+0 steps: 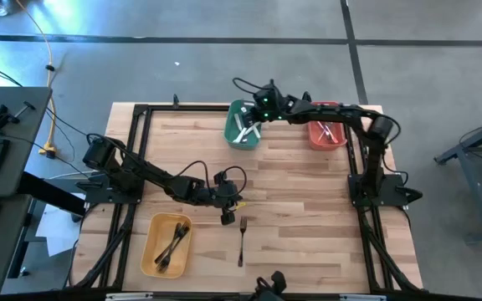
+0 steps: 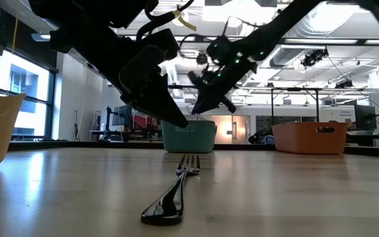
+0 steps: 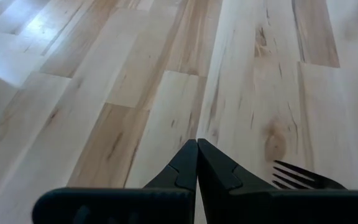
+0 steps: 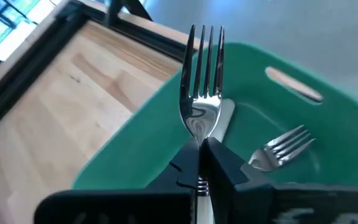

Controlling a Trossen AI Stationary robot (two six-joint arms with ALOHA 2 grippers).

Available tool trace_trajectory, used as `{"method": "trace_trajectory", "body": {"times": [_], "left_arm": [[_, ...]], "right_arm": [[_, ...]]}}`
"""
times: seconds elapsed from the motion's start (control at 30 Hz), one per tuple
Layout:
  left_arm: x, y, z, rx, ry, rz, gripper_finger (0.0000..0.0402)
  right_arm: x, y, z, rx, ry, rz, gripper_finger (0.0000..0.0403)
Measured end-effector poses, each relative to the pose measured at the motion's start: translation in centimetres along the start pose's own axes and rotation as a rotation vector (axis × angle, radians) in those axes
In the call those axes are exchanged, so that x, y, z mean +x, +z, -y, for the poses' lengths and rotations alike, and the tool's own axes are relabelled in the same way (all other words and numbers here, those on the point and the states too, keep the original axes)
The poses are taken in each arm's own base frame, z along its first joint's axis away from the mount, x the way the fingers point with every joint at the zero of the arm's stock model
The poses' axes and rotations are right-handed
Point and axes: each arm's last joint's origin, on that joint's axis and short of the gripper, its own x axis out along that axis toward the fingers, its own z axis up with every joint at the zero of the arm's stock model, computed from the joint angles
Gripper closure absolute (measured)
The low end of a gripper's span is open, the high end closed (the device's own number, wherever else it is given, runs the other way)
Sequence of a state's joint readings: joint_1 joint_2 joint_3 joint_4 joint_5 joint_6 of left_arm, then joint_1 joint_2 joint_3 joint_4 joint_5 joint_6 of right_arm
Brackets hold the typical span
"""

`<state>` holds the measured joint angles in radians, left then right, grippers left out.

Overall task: Sort silverware by color (type)
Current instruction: Put the white fork into the green bin, then put the black fork into the yellow bin

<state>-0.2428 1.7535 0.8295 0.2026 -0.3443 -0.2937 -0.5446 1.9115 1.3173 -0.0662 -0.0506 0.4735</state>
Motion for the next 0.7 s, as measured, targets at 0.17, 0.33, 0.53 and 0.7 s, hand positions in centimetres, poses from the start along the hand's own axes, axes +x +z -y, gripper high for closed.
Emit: {"method": "trace_trajectory", "body": {"times": [0.17, 0.33, 0.53, 0.7], "left_arm": [[0.0, 0.0, 0.0, 0.008, -0.001, 0.002, 0.0401], [0.0, 0.0, 0.0, 0.007, -0.002, 0.003, 0.0401], [0.0, 0.0, 0.0, -0.010, -0.002, 0.005, 0.0401], [0.0, 0.0, 0.1, -0.015, -0.003, 0.005, 0.0401]], "right_arm": [[2.3, -0.1, 0.2, 0.034, -0.030, -0.025, 0.0403], [3.1, -0.6, 0.5, -0.002, -0.045, -0.055, 0.0391], [2.6, -0.6, 0.4, -0.056, -0.048, -0.075, 0.0320], [-0.1, 0.6, -0.4, -0.195, -0.019, -0.083, 0.0288]]}}
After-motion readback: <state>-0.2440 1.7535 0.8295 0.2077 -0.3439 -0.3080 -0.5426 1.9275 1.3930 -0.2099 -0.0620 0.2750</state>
